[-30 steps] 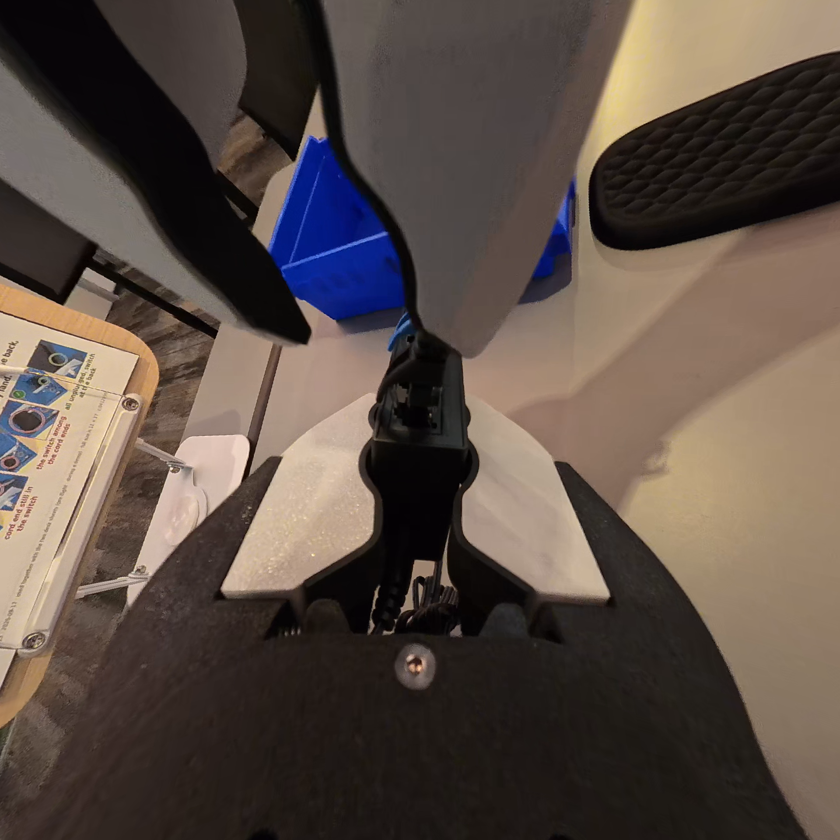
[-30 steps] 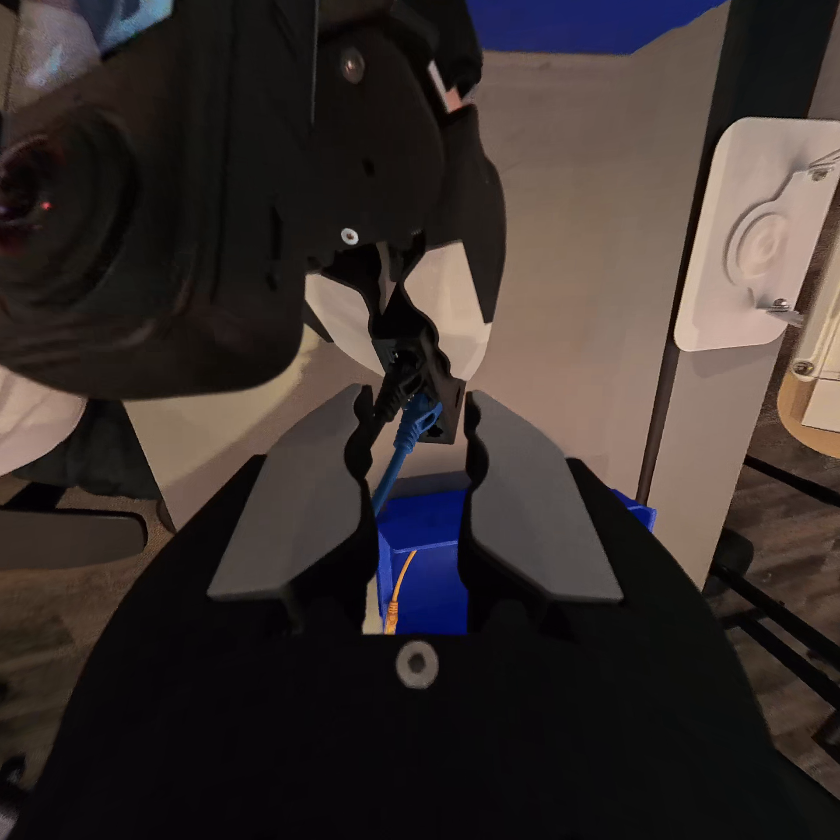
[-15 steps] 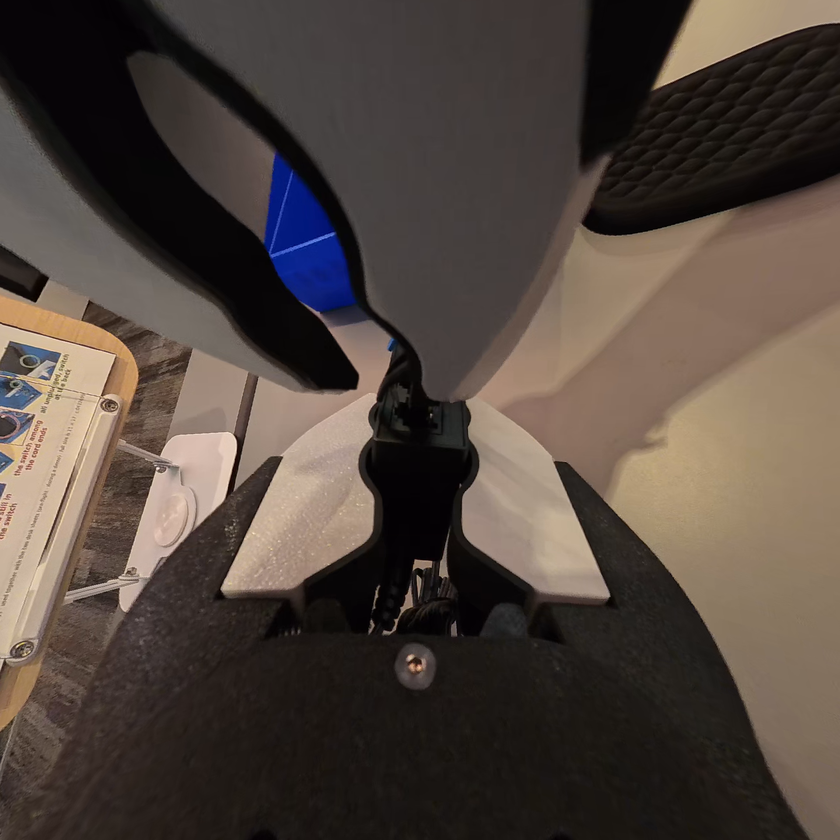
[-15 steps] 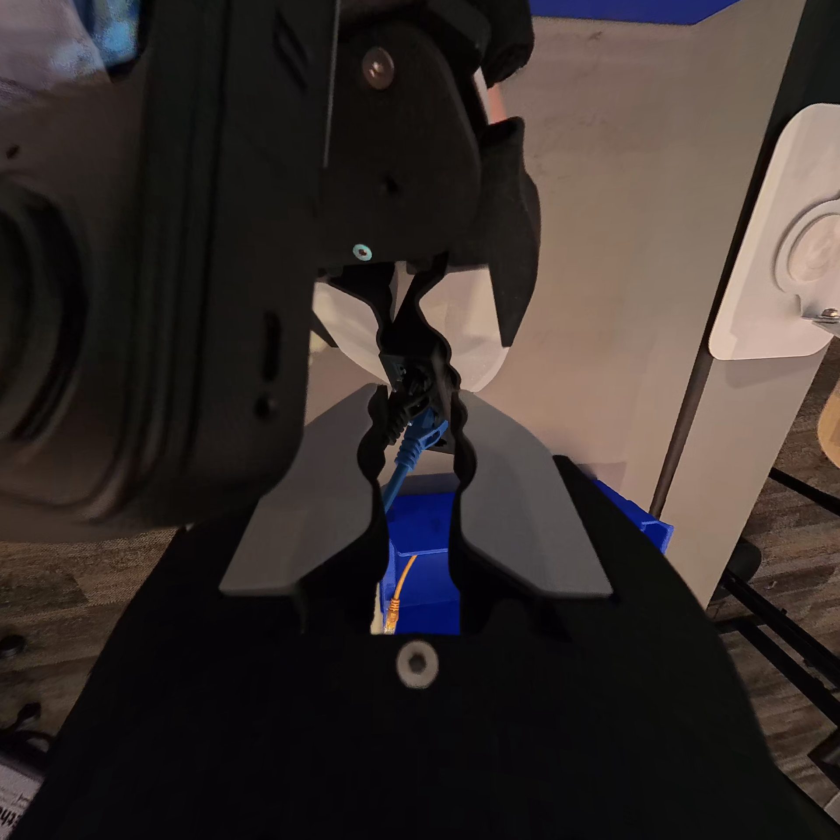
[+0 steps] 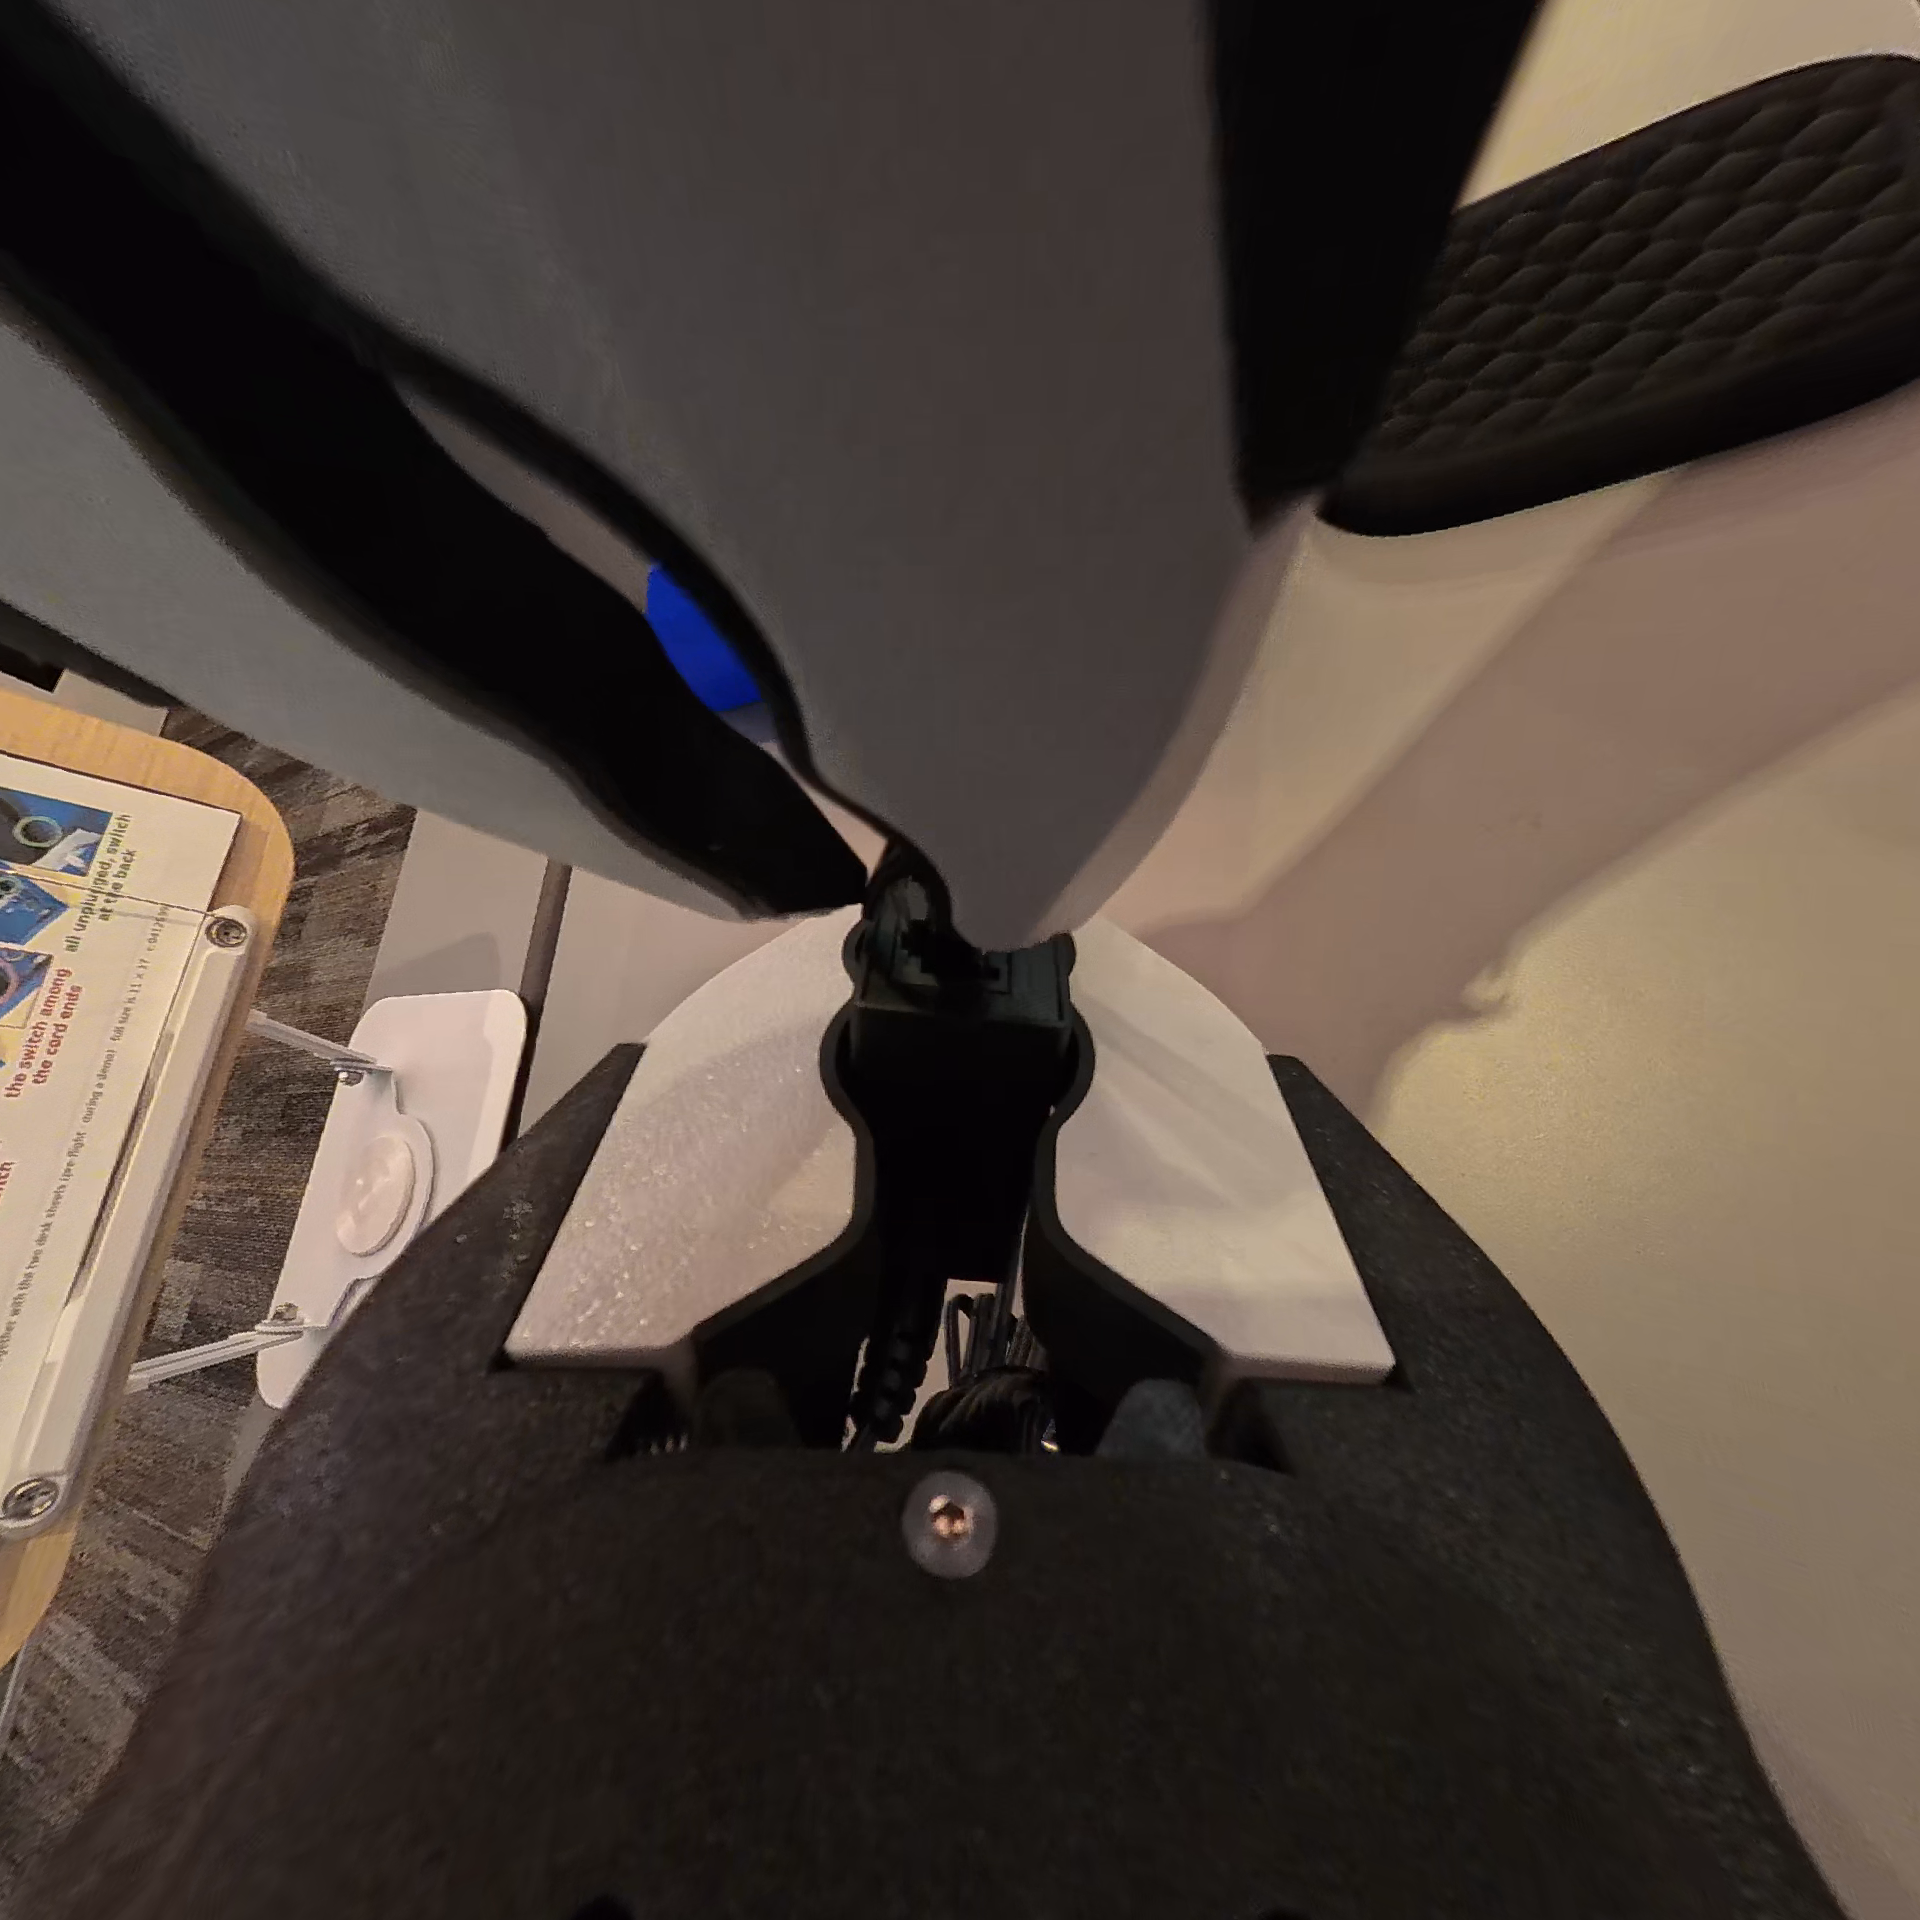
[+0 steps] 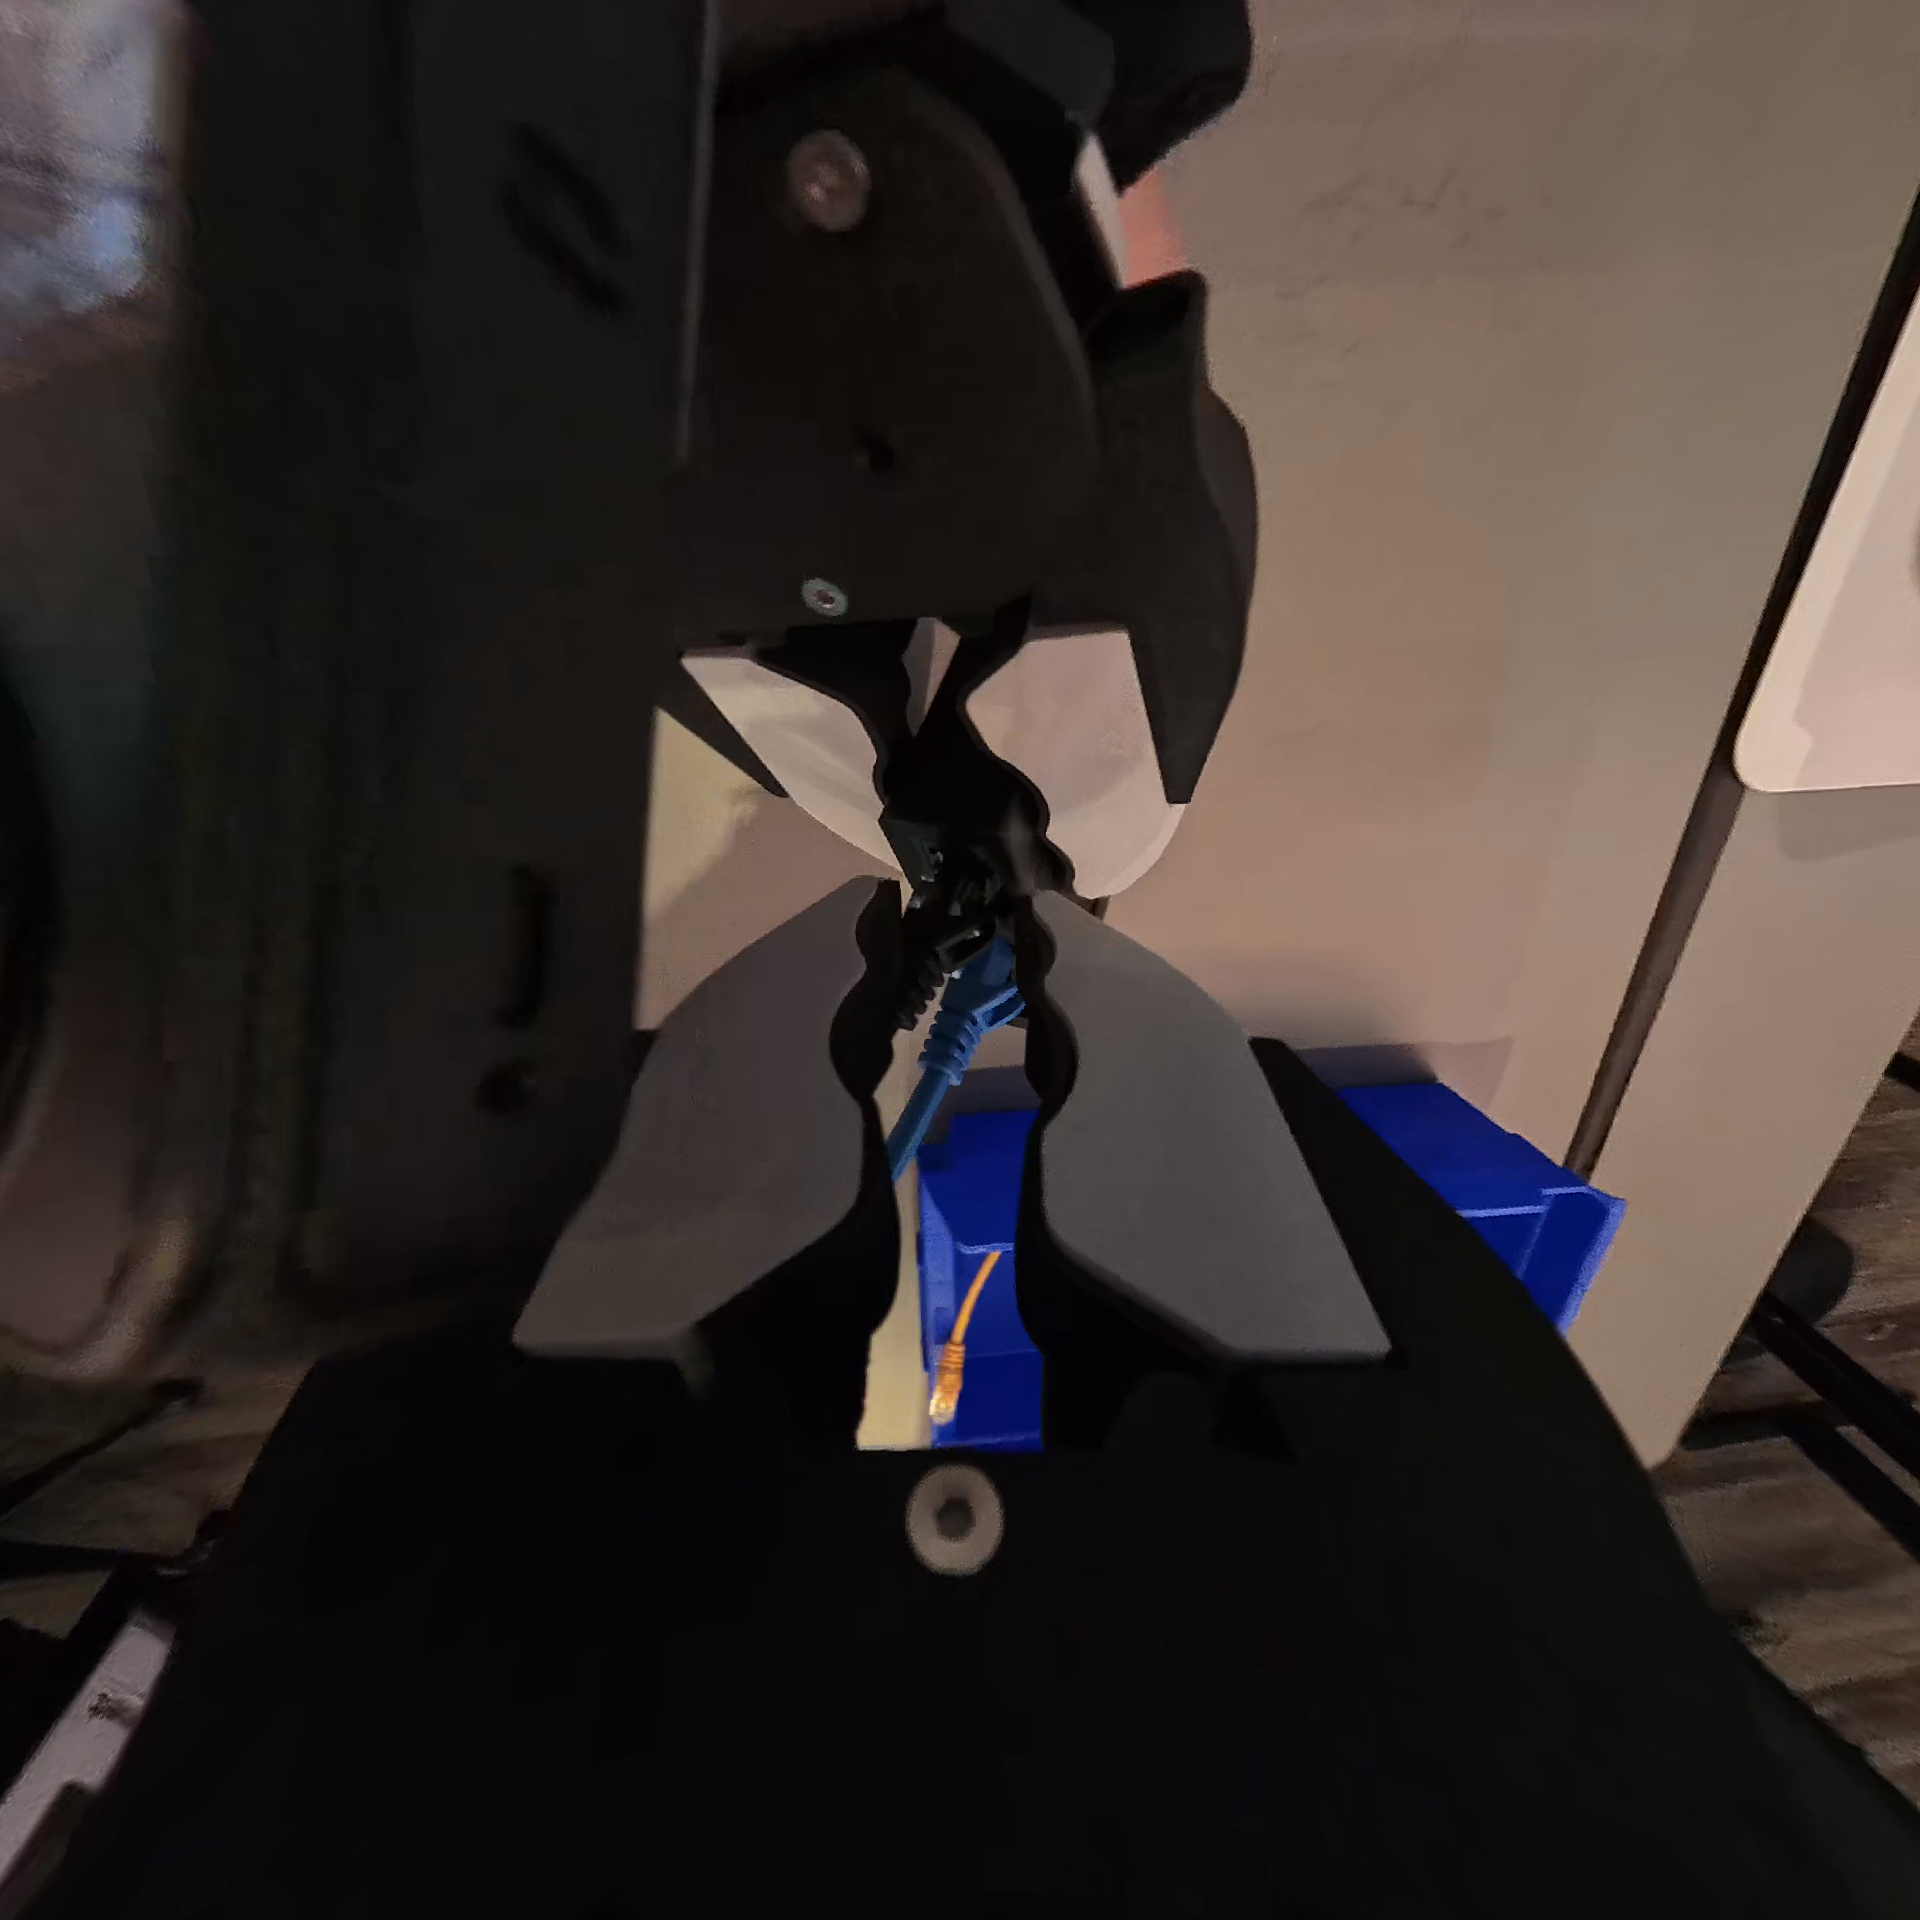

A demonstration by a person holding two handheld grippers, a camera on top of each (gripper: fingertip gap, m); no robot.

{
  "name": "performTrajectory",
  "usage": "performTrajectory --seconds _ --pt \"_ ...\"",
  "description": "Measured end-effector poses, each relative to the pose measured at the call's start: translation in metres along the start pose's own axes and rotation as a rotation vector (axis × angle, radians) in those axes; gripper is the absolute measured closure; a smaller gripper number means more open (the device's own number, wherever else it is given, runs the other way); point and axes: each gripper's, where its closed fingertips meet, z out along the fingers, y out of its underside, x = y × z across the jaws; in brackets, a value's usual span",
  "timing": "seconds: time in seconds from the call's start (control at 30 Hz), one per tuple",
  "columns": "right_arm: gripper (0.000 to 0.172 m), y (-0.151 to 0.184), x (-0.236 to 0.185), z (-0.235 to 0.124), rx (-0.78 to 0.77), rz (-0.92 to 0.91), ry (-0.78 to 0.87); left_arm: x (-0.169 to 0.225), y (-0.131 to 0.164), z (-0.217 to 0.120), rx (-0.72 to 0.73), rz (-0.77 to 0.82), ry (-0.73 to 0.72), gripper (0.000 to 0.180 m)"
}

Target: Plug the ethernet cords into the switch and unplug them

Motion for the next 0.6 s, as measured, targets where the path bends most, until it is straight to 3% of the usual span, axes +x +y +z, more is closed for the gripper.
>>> performTrajectory --seconds 0.4,0.6 --pt "0.153 0.0025 -0.0016 0.0039 -0.060 -0.039 0.042 0.0033 0.0028 0.0013 -0.031 -0.004 0.015 0.152" --pt "0.154 -0.0022 0.0006 0.0010 0.005 -0.055 0.059 0.0011 0.0031 -0.0004 -0.026 -0.012 0.014 0.152"
